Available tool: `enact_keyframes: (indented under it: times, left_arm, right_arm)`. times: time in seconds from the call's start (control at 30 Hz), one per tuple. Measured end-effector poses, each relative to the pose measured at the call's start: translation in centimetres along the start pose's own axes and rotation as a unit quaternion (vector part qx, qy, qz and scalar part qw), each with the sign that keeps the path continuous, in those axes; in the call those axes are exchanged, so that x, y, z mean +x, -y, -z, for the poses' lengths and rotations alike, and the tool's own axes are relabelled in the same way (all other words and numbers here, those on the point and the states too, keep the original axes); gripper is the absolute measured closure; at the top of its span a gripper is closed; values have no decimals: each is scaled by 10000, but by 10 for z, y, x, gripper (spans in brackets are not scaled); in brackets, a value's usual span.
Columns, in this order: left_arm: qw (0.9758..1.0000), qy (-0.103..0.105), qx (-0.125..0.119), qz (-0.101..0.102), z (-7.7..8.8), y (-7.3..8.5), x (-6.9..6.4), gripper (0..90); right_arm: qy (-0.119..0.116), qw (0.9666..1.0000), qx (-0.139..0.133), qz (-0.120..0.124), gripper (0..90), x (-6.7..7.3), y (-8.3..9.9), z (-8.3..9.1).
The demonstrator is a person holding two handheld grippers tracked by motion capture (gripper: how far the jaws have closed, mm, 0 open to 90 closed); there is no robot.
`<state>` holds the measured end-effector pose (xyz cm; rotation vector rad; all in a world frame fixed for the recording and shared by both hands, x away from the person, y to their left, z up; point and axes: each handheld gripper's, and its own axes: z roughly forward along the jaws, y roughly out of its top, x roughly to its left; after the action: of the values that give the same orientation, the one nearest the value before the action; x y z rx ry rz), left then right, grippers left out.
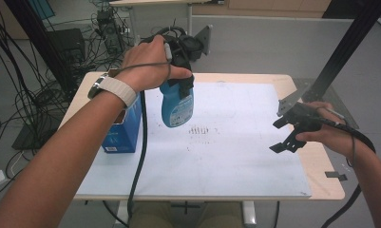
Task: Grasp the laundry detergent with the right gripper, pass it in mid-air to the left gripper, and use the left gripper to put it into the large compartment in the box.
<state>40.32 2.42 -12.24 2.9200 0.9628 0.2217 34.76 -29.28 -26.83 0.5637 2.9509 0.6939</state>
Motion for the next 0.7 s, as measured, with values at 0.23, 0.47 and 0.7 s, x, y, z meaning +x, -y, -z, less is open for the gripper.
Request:
enact_keyframes:
  times: [0.23,0.47,0.7]
  left_arm:
    - [9977,-143,-94,657,14,5,13,371]
    - [9929,-287,-113,1152,27,11,27,371]
    - [9854,-400,-130,1650,36,17,42,371]
  right_arm:
    - [24,10000,51,75,107,-4,1,0]
    - [29,9999,55,126,107,-7,0,0]
    - [24,9999,43,108,107,-10,1,0]
